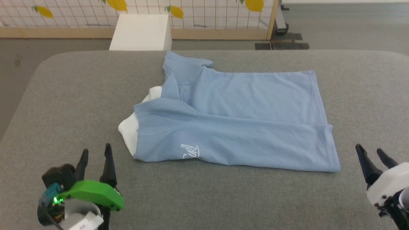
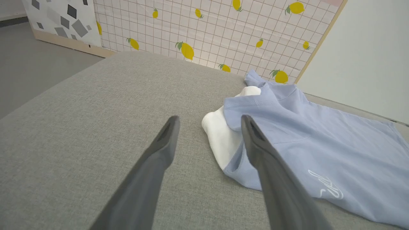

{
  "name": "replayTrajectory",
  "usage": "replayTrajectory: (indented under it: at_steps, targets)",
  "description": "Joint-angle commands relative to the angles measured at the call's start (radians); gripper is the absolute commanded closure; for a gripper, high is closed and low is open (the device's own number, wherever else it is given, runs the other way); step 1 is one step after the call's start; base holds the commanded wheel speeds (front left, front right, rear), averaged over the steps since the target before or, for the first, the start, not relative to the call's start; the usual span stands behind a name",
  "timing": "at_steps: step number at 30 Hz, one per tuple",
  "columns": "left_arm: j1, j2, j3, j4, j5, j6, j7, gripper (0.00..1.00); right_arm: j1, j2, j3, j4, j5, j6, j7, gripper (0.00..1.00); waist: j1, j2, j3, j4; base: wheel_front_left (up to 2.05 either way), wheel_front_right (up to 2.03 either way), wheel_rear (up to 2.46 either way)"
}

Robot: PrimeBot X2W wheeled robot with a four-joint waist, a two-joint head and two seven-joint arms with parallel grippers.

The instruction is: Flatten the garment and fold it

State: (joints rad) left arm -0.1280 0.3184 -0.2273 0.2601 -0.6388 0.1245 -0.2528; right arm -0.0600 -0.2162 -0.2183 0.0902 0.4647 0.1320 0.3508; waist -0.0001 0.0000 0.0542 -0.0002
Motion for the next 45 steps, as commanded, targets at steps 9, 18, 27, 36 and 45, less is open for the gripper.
replayTrajectory:
  at_steps: [9,18,27,36,45]
  targets:
    - [-0.045,-0.031,-0.049,0.047,0.031,0.001,0.132,0.00,0.025,0.017,-0.022,-0.026,0.004,-0.001,-0.001,0.00,0.0001,0.0000,0.001,0.004,0.00,0.00,0.00]
    - [-0.348,-0.028,-0.172,0.184,0.028,0.089,0.703,0.00,-0.018,0.017,-0.006,-0.055,0.002,-0.001,0.029,0.00,0.0001,0.0000,0.081,-0.016,0.00,0.00,0.00]
    - [-0.455,0.000,-0.253,0.308,0.054,0.102,0.968,0.00,-0.059,0.023,0.018,-0.063,0.005,-0.001,0.021,0.00,0.0001,0.0000,0.164,-0.055,0.00,0.00,0.00]
    - [-0.368,-0.011,-0.168,0.284,-0.045,0.086,0.877,1.00,-0.082,-0.007,0.059,-0.063,-0.014,-0.001,0.051,0.00,0.0001,0.0000,0.175,-0.048,0.00,0.00,0.00]
    - [-0.228,0.011,-0.047,0.058,-0.104,0.124,0.716,1.00,-0.170,-0.083,0.124,-0.041,-0.141,-0.001,0.410,0.00,0.0001,0.0000,0.184,-0.024,0.00,0.00,0.00]
